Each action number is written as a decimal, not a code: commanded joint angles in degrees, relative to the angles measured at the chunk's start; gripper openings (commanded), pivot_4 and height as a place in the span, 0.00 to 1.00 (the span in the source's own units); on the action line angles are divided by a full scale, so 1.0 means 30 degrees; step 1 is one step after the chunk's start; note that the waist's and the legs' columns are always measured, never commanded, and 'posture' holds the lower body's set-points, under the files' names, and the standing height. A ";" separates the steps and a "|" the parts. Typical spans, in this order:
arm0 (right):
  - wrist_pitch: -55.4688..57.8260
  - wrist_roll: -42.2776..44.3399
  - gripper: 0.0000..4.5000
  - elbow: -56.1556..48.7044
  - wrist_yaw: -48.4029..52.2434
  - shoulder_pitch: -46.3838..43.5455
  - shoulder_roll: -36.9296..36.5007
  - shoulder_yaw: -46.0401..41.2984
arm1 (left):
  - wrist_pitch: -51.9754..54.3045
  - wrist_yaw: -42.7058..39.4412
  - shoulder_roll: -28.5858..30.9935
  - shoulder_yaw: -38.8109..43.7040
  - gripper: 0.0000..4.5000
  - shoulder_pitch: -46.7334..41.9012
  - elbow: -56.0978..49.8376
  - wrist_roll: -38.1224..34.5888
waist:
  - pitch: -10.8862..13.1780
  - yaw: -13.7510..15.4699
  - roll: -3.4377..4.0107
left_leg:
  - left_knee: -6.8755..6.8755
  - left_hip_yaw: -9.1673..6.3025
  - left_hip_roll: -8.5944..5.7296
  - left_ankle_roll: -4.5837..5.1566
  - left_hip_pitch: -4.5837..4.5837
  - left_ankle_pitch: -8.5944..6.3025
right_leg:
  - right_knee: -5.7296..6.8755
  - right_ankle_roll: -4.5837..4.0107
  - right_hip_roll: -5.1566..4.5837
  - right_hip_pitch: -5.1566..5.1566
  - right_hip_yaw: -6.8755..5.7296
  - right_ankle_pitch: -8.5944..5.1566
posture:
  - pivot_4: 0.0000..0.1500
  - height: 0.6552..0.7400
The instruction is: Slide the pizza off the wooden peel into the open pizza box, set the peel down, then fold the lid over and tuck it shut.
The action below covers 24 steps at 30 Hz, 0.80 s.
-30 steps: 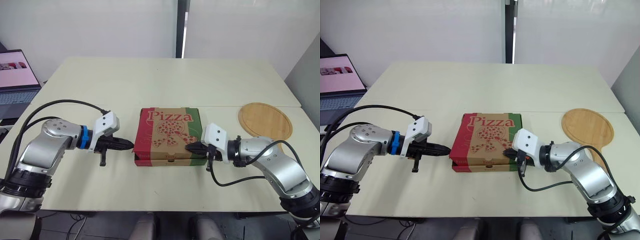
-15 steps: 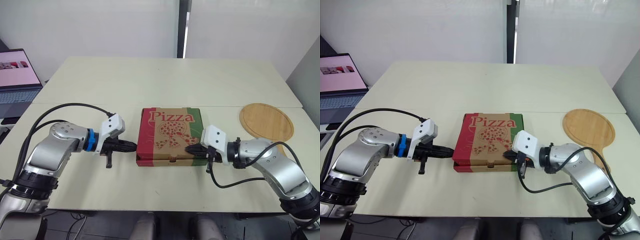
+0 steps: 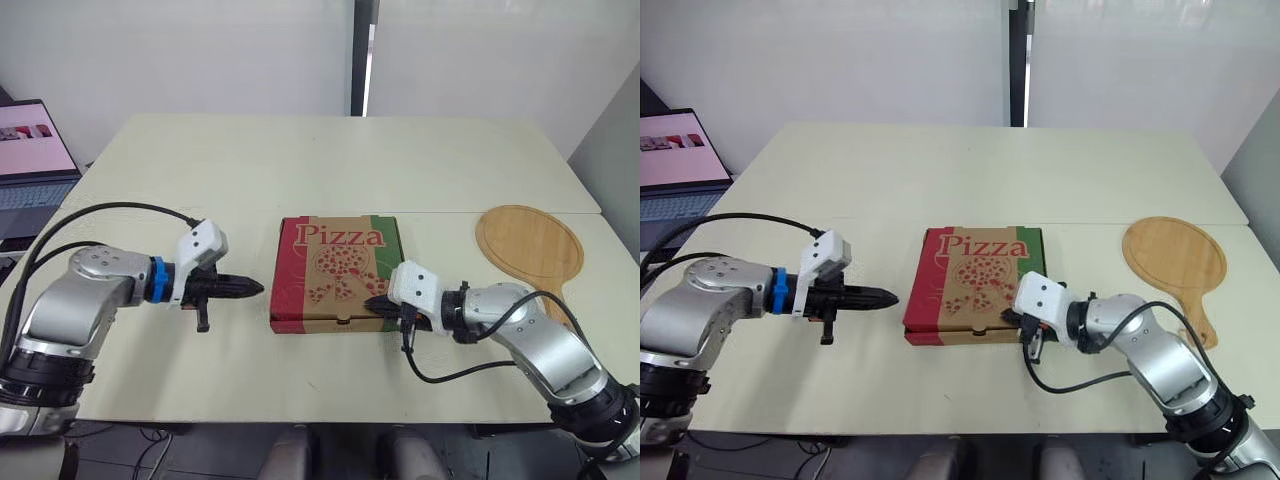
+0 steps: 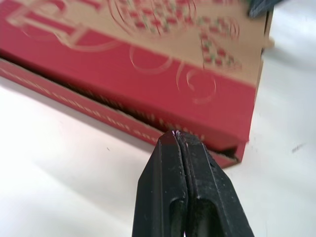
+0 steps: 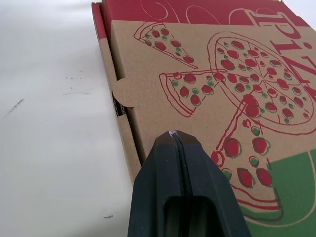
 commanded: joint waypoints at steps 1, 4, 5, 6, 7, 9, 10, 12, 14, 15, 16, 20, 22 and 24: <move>-0.0079 -0.0503 0.00 0.0040 -0.0132 -0.0114 0.0174 0.0475 | 0.0055 0.0211 -0.0297 0.0074 0.00 -0.0399 -0.1295 -0.0498 | -0.0002 -0.0002 -0.0003 | 0.0000 0.0000 0.0000 0.0000 0.0000 0.0000 | -0.0001 0.0000 0.0000 0.0001 0.0000 0.0000 | 1.00 0.86; -0.0072 -0.0627 0.00 -0.0065 -0.0190 -0.0217 0.0365 0.0404 | -0.0237 0.0543 -0.0988 -0.0918 0.00 0.0007 -0.1901 -0.0175 | -0.0002 -0.0020 -0.0002 | -0.0003 0.0002 -0.0002 -0.0002 0.0001 0.0001 | 0.0000 0.0000 0.0000 0.0002 0.0004 0.0000 | 1.00 0.86; -0.0045 -0.0641 0.00 -0.0138 -0.0176 -0.0234 0.0408 0.0341 | -0.0470 0.0591 -0.1124 -0.1274 0.00 0.0204 -0.1991 0.0067 | -0.0002 -0.0032 -0.0002 | -0.0003 0.0002 -0.0001 -0.0003 0.0002 0.0002 | 0.0003 0.0000 0.0001 0.0004 0.0005 0.0000 | 1.00 0.86; -0.0024 -0.0664 0.00 -0.0187 -0.0163 -0.0241 0.0457 0.0290 | -0.0702 0.0604 -0.1168 -0.1552 0.00 0.0373 -0.2029 0.0293 | -0.0002 -0.0052 -0.0002 | -0.0003 0.0002 0.0000 -0.0003 0.0001 0.0002 | 0.0002 0.0000 0.0002 0.0004 0.0007 0.0000 | 1.00 0.86; -0.0018 -0.0682 0.00 -0.0231 -0.0156 -0.0235 0.0503 0.0230 | -0.0857 0.0581 -0.1150 -0.1777 0.00 0.0536 -0.2056 0.0467 | -0.0002 -0.0067 -0.0002 | -0.0002 0.0004 0.0000 -0.0004 0.0002 0.0003 | 0.0004 -0.0001 0.0002 0.0003 0.0010 0.0000 | 1.00 0.86; -0.0067 -0.0651 0.00 -0.0351 -0.0198 -0.0195 0.0608 -0.0003 | -0.1325 0.0717 -0.1116 -0.2347 0.00 0.0918 -0.1798 0.1083 | -0.0001 -0.0079 -0.0002 | -0.0004 0.0004 0.0004 -0.0005 0.0001 0.0003 | 0.0004 -0.0002 0.0009 -0.0003 0.0014 0.0001 | 1.00 0.86; -0.0120 -0.0644 0.00 -0.0390 -0.0231 -0.0172 0.0654 -0.0104 | -0.1606 0.0776 -0.1098 -0.2582 0.00 0.1062 -0.1627 0.1407 | -0.0001 -0.0071 -0.0002 | -0.0005 0.0002 0.0004 -0.0004 0.0002 0.0002 | 0.0004 -0.0002 0.0010 -0.0003 0.0013 0.0001 | 1.00 0.86; -0.0272 -0.0535 0.00 -0.0476 -0.0291 -0.0135 0.0768 -0.0421 | -0.1898 0.1196 -0.1403 -0.2961 0.00 0.1156 -0.1100 0.1906 | -0.0002 -0.0036 -0.0002 | -0.0003 0.0001 0.0002 -0.0004 0.0001 0.0002 | 0.0002 -0.0002 0.0009 -0.0003 0.0012 0.0001 | 1.00 0.86; -0.0415 -0.0378 0.00 -0.0557 -0.0299 -0.0113 0.0858 -0.0787 | -0.2023 0.1388 -0.1651 -0.3153 0.00 0.1134 -0.0843 0.2056 | -0.0002 0.0001 -0.0002 | -0.0003 0.0002 -0.0004 -0.0003 0.0004 0.0002 | -0.0004 -0.0002 0.0002 0.0006 0.0012 0.0001 | 1.00 0.86; -0.0453 -0.0344 0.00 -0.0576 -0.0290 -0.0103 0.0882 -0.0895 | -0.2062 0.1398 -0.1710 -0.3163 0.00 0.1128 -0.0806 0.2076 | -0.0002 0.0008 -0.0002 | -0.0002 0.0002 -0.0005 -0.0002 0.0005 0.0002 | -0.0004 -0.0002 0.0002 0.0009 0.0011 0.0001 | 1.00 0.86; -0.0554 -0.0214 0.00 -0.0627 -0.0274 -0.0093 0.0931 -0.1139 | -0.2101 0.1380 -0.1791 -0.3072 0.00 0.1106 -0.0899 0.1981 | -0.0002 0.0028 -0.0002 | -0.0002 0.0002 -0.0006 -0.0002 0.0006 0.0001 | -0.0004 -0.0001 0.0002 0.0009 0.0010 0.0001 | 1.00 0.86; -0.0741 0.0475 0.00 -0.0929 -0.0396 -0.0064 0.1223 -0.2436 | -0.1639 0.1627 -0.2083 -0.1871 0.00 0.1009 -0.1423 0.0911 | -0.0002 0.0097 -0.0002 | 0.0002 0.0000 -0.0010 -0.0002 0.0008 0.0001 | -0.0004 -0.0002 -0.0001 0.0015 0.0004 0.0001 | 1.00 0.86; -0.0670 0.0990 0.00 -0.1065 -0.0536 0.0016 0.1039 -0.3817 | -0.0748 0.2207 -0.2110 -0.0385 0.00 0.0938 -0.1606 -0.0079 | -0.0001 0.0076 -0.0003 | 0.0003 0.0000 -0.0010 -0.0002 0.0003 0.0001 | -0.0004 -0.0002 -0.0004 0.0013 0.0006 0.0001 | 1.00 0.86; -0.0729 0.1117 0.00 -0.0890 -0.0801 0.0241 0.0759 -0.4981 | -0.0283 0.2864 -0.2025 0.0718 0.00 0.1000 -0.1479 -0.0484 | -0.0001 0.0059 -0.0003 | 0.0001 -0.0002 -0.0007 -0.0002 -0.0006 0.0001 | -0.0001 -0.0001 -0.0003 0.0004 0.0004 0.0001 | 1.00 0.86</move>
